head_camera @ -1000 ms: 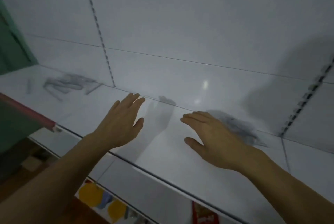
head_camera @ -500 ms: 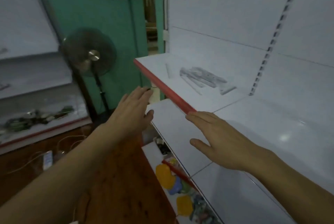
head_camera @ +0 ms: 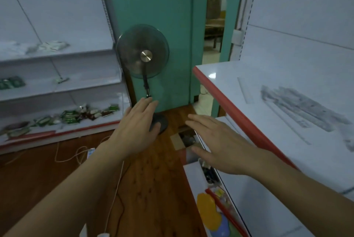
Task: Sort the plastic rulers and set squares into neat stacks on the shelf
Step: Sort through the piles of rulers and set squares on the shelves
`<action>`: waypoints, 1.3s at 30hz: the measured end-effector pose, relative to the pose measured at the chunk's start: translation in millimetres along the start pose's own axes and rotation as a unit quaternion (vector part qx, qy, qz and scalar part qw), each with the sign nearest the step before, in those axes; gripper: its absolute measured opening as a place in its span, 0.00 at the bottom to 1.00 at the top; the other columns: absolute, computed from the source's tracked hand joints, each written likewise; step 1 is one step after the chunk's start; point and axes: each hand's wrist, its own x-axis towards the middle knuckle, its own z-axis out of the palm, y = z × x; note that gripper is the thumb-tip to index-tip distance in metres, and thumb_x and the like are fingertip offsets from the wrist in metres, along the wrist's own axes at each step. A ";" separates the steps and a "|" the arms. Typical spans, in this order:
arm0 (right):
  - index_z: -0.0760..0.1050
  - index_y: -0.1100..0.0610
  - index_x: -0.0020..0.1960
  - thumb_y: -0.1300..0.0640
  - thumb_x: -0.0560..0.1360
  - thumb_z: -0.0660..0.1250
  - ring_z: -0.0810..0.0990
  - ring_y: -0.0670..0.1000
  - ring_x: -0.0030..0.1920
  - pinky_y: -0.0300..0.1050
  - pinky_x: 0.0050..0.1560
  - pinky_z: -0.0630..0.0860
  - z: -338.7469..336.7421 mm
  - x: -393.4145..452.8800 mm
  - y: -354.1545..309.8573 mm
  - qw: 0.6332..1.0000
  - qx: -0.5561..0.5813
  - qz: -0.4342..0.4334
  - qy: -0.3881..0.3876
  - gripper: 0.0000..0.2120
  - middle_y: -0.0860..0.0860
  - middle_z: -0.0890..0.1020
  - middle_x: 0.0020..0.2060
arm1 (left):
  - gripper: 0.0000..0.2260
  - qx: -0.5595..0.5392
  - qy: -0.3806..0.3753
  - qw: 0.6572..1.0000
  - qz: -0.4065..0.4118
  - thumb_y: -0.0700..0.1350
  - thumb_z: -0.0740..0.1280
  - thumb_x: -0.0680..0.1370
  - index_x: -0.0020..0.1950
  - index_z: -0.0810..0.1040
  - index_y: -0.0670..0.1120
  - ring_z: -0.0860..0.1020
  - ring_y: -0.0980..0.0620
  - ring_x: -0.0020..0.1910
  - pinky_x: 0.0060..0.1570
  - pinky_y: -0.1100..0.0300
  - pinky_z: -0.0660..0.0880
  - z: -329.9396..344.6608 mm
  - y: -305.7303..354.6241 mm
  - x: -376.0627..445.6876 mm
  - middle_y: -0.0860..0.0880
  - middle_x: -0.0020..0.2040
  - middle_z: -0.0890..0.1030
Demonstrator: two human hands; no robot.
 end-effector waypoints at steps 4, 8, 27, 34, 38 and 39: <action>0.51 0.50 0.82 0.43 0.83 0.57 0.51 0.45 0.80 0.40 0.76 0.47 -8.6 56.1 47.0 1.000 0.008 0.024 -0.004 0.31 0.45 0.52 0.81 | 0.30 -0.002 -0.018 1.000 0.007 0.54 0.61 0.81 0.80 0.54 0.50 0.54 0.50 0.79 0.76 0.44 0.58 10.8 -15.0 68.8 0.49 0.81 0.56; 0.52 0.49 0.82 0.43 0.83 0.59 0.54 0.46 0.79 0.45 0.79 0.53 -17.8 104.7 88.8 0.999 0.015 0.039 0.014 0.31 0.45 0.55 0.81 | 0.30 -0.009 -0.032 0.999 0.026 0.53 0.62 0.81 0.80 0.53 0.51 0.54 0.51 0.79 0.76 0.44 0.59 23.9 -28.1 128.7 0.51 0.80 0.56; 0.51 0.49 0.81 0.42 0.82 0.59 0.53 0.51 0.79 0.53 0.77 0.55 -58.5 31.1 242.9 0.857 -0.032 0.514 0.031 0.32 0.48 0.54 0.81 | 0.28 -0.036 -0.215 0.763 0.609 0.64 0.61 0.78 0.77 0.59 0.63 0.45 0.62 0.77 0.76 0.52 0.46 148.3 172.0 434.2 0.65 0.76 0.55; 0.55 0.48 0.80 0.35 0.77 0.64 0.52 0.52 0.80 0.60 0.77 0.57 -36.6 57.6 254.7 0.791 0.011 0.611 0.038 0.38 0.48 0.54 0.80 | 0.10 -0.062 -0.284 0.662 0.691 0.61 0.69 0.76 0.55 0.73 0.64 0.65 0.64 0.58 0.57 0.62 0.64 164.7 212.9 478.5 0.64 0.56 0.68; 0.65 0.48 0.75 0.36 0.75 0.68 0.60 0.53 0.75 0.60 0.72 0.65 -24.9 70.8 261.3 0.760 0.014 0.644 0.085 0.33 0.48 0.64 0.74 | 0.10 -0.051 -0.303 0.620 0.722 0.61 0.67 0.77 0.54 0.71 0.60 0.65 0.62 0.55 0.58 0.61 0.66 171.8 221.2 488.2 0.62 0.54 0.68; 0.67 0.48 0.73 0.37 0.74 0.70 0.62 0.53 0.73 0.60 0.71 0.67 -24.3 72.8 263.4 0.752 0.017 0.652 0.097 0.32 0.47 0.66 0.71 | 0.10 -0.049 -0.309 0.614 0.725 0.61 0.67 0.77 0.54 0.71 0.60 0.66 0.62 0.55 0.58 0.60 0.67 173.4 222.5 490.0 0.62 0.54 0.68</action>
